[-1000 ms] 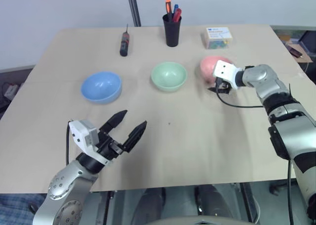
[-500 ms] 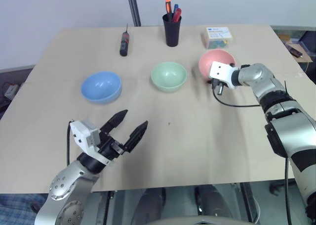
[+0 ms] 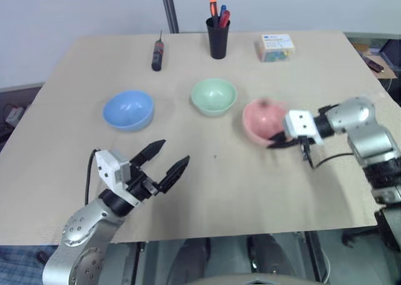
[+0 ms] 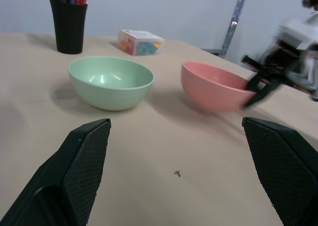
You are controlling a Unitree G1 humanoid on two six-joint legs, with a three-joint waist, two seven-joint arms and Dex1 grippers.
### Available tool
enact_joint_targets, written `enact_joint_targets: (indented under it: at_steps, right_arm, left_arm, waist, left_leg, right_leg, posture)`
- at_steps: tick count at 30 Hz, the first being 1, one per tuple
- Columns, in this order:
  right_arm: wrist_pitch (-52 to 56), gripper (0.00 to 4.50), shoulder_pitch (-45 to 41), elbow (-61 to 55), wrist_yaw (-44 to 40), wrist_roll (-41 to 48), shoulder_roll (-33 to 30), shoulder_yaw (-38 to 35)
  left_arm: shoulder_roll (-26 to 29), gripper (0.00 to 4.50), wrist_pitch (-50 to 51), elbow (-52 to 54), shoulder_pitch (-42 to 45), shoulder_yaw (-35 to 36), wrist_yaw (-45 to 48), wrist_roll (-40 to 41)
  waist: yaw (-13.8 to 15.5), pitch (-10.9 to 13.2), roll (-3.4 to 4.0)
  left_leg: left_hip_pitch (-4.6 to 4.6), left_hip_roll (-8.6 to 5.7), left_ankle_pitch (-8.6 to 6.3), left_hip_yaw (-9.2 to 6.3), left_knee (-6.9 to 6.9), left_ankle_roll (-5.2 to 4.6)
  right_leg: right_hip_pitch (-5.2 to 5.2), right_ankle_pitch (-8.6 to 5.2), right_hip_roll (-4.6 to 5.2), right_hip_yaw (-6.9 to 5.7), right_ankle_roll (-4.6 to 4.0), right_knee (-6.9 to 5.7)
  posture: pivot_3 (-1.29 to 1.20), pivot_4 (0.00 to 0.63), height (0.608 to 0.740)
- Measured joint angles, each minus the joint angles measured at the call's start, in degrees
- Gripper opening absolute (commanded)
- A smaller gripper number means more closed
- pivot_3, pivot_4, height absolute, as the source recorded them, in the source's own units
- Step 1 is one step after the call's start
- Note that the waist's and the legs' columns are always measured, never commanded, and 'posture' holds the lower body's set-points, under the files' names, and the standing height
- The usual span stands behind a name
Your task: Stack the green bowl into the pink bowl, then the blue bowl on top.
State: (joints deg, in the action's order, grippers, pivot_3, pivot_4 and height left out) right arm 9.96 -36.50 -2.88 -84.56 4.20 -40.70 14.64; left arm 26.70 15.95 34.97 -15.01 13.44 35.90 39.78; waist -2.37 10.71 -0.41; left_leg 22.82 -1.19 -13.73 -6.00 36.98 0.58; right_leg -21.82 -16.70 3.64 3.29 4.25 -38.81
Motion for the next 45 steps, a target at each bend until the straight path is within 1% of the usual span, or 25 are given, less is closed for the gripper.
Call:
enact_joint_targets:
  at_steps: [1,3,6,7,8,9,10,14,15,16,17,19,21,23,24,28,30,32,35,38,39,45]
  right_arm:
    - [3.0,0.07,1.8,-5.7,0.9,0.8,0.3,0.9]
    - [6.7,0.07,4.1,-12.4,3.0,1.5,0.5,1.9]
    - [9.6,0.07,5.2,-16.7,5.2,1.8,0.7,3.1]
    - [10.0,0.75,5.2,-17.3,6.3,1.8,0.7,3.2]
    - [10.0,1.0,5.1,-17.3,7.2,1.6,0.9,3.2]
    - [9.9,1.37,4.8,-17.2,8.2,1.2,0.9,3.3]
    - [9.7,1.88,4.5,-17.0,8.9,0.8,0.9,3.3]
    - [9.4,3.59,3.8,-16.3,10.8,0.2,0.4,3.3]
    - [9.7,4.16,3.7,-16.3,11.2,0.3,0.4,3.3]
    - [9.8,4.39,3.7,-16.3,11.3,0.3,0.4,3.3]
    - [10.0,4.46,3.6,-16.3,11.5,0.4,0.4,3.3]
    - [12.3,4.46,3.3,-16.3,12.5,1.7,0.6,2.6]
    - [16.1,4.46,1.3,-15.3,14.0,4.1,1.2,0.4]
    - [20.0,4.46,-2.3,-13.9,16.4,6.2,1.4,-3.5]
    - [20.5,4.46,-2.8,-13.7,16.9,6.5,1.5,-4.1]
    - [25.8,4.46,-9.5,-7.9,21.9,8.0,7.1,-4.3]
    - [26.1,4.46,-11.5,-5.5,23.1,7.6,8.4,-3.9]
    - [24.8,4.46,-15.0,0.2,25.0,5.8,11.0,-1.8]
    - [21.3,4.46,-17.7,7.9,26.4,2.9,14.3,1.2]
    - [17.6,4.46,-20.1,15.6,27.2,0.5,17.4,3.6]
    - [15.5,4.46,-22.1,20.1,27.5,-0.5,19.2,4.5]
    - [8.0,4.46,-27.0,33.0,27.6,-4.1,24.3,6.2]
  left_arm:
    - [0.2,4.5,0.0,-0.2,0.4,0.0,0.4,0.0]
    - [0.2,4.5,0.0,-0.4,0.7,-0.1,1.0,0.0]
    - [0.3,4.5,0.0,-0.9,0.8,-0.1,1.7,0.0]
    - [0.4,4.5,0.0,-1.2,1.1,-0.1,1.8,0.0]
    - [0.4,4.5,0.0,-1.5,1.3,-0.1,1.8,0.0]
    - [0.4,4.5,0.0,-1.9,1.6,-0.1,1.8,0.0]
    - [0.5,4.5,0.0,-2.0,1.7,-0.1,1.8,-0.1]
    - [0.8,4.5,0.0,-2.0,2.1,-0.5,2.2,-0.3]
    - [0.8,4.5,0.1,-2.0,2.4,-0.5,2.4,-0.3]
    - [0.8,4.5,0.1,-2.1,2.5,-0.5,2.4,-0.3]
    - [0.9,4.5,0.1,-2.1,2.6,-0.4,2.5,-0.3]
    - [1.0,4.5,0.3,-2.4,3.0,-0.5,2.6,-0.3]
    - [1.2,4.5,0.8,-2.8,3.7,-0.4,2.6,-0.2]
    - [1.1,4.5,1.0,-3.1,4.1,-0.4,2.7,-0.1]
    - [1.1,4.5,1.0,-3.1,4.2,-0.5,2.8,-0.1]
    - [-0.1,4.5,0.8,-4.4,6.4,-0.4,3.3,1.6]
    - [-0.4,4.5,0.8,-4.6,6.8,-0.3,3.0,2.1]
    - [-1.5,4.5,0.6,-5.0,7.2,0.3,2.1,2.2]
    - [-2.2,4.5,-0.2,-5.4,7.1,1.7,1.0,2.1]
    - [-2.6,4.5,-1.2,-5.4,6.0,2.6,0.3,2.1]
    - [-2.8,4.5,-1.7,-5.2,5.0,3.3,0.0,2.0]
    - [-3.7,4.5,-3.7,-3.4,0.5,6.5,-2.0,1.9]
  waist:
    - [0.0,0.0,0.0]
    - [0.2,0.0,-0.01]
    - [0.4,0.0,-0.02]
    - [0.4,0.0,-0.03]
    - [0.4,0.0,-0.05]
    - [0.4,0.0,-0.05]
    - [0.4,0.0,-0.05]
    - [0.4,0.0,-0.05]
    - [0.4,0.0,-0.05]
    - [0.4,0.0,-0.05]
    - [0.4,0.0,-0.05]
    - [0.4,0.0,-0.05]
    - [0.4,0.0,-0.04]
    - [0.4,0.0,-0.05]
    - [0.4,0.0,-0.05]
    - [0.1,0.0,-0.05]
    - [0.1,0.0,-0.05]
    - [0.1,0.0,-0.05]
    - [0.1,0.0,-0.05]
    - [-0.1,0.0,-0.04]
    - [-0.1,0.0,-0.04]
    - [0.1,0.0,-0.04]
  left_leg:
    - [-0.01,0.0,0.0,-0.01,0.01,0.0]
    - [0.0,-0.02,0.0,-0.07,0.03,0.0]
    - [0.01,-0.06,0.0,-0.12,0.11,0.0]
    - [0.01,-0.07,0.0,-0.14,0.12,0.0]
    - [0.0,-0.09,0.0,-0.17,0.12,0.0]
    - [0.01,-0.09,0.0,-0.19,0.12,0.01]
    - [0.01,-0.09,0.0,-0.21,0.11,0.01]
    - [0.04,-0.09,0.0,-0.23,0.09,0.01]
    - [0.04,-0.09,0.0,-0.23,0.08,0.01]
    - [0.04,-0.09,0.0,-0.24,0.08,0.01]
    - [0.04,-0.08,0.0,-0.23,0.08,0.01]
    - [0.04,-0.08,0.0,-0.23,0.09,0.01]
    - [0.04,-0.09,0.0,-0.22,0.09,0.01]
    - [0.03,-0.09,0.0,-0.24,0.09,0.01]
    - [0.04,-0.09,0.0,-0.25,0.09,0.01]
    - [0.03,-0.11,0.01,-0.24,0.05,0.01]
    - [0.04,-0.11,0.01,-0.26,0.05,0.01]
    - [0.05,-0.14,0.01,-0.23,0.06,0.01]
    - [0.05,-0.15,0.01,-0.22,0.04,0.02]
    - [0.06,-0.15,0.01,-0.17,0.0,0.03]
    - [0.07,-0.15,0.02,-0.14,-0.03,0.03]
    - [0.07,-0.14,0.02,-0.15,-0.12,0.04]
  right_leg:
    - [0.01,0.0,0.0,-0.01,0.0,-0.01]
    - [0.04,0.0,0.02,-0.07,0.01,0.0]
    - [0.1,0.01,0.06,-0.12,0.01,0.01]
    - [0.11,0.01,0.06,-0.13,0.01,0.01]
    - [0.12,0.01,0.06,-0.17,0.01,0.01]
    - [0.11,0.01,0.06,-0.19,0.01,0.0]
    - [0.11,0.0,0.05,-0.21,0.01,0.0]
    - [0.11,0.0,0.06,-0.22,0.01,0.03]
    - [0.11,0.0,0.06,-0.22,0.0,0.04]
    - [0.11,0.0,0.06,-0.22,0.01,0.05]
    - [0.11,0.0,0.06,-0.22,0.01,0.05]
    - [0.11,0.0,0.06,-0.22,0.0,0.04]
    - [0.11,0.0,0.06,-0.21,0.01,0.02]
    - [0.11,0.0,0.06,-0.22,0.0,0.03]
    - [0.11,0.0,0.06,-0.23,0.0,0.03]
    - [0.07,0.0,0.02,-0.22,0.0,0.0]
    - [0.07,0.0,0.04,-0.23,0.0,0.02]
    - [0.08,0.0,0.06,-0.21,0.0,0.05]
    - [0.04,0.0,0.05,-0.21,0.0,0.04]
    - [-0.03,0.0,0.04,-0.16,0.0,0.03]
    - [-0.07,0.0,0.04,-0.13,0.0,0.02]
    - [-0.12,0.0,0.05,-0.13,-0.01,0.05]
  posture:
    - [0.0,0.15,0.74]
    - [0.0,0.15,0.74]
    - [0.0,0.15,0.74]
    - [0.0,0.15,0.74]
    - [0.0,0.15,0.74]
    - [0.0,0.15,0.74]
    - [0.0,0.15,0.74]
    - [0.0,0.15,0.74]
    - [0.0,0.15,0.74]
    - [0.0,0.15,0.74]
    - [0.0,0.15,0.74]
    - [0.0,0.15,0.74]
    - [0.0,0.15,0.74]
    - [0.0,0.15,0.74]
    - [0.0,0.15,0.74]
    - [0.0,0.15,0.74]
    - [0.0,0.15,0.74]
    - [0.0,0.15,0.74]
    - [0.0,0.15,0.74]
    - [0.0,0.15,0.74]
    - [0.0,0.15,0.74]
    - [0.0,0.15,0.74]
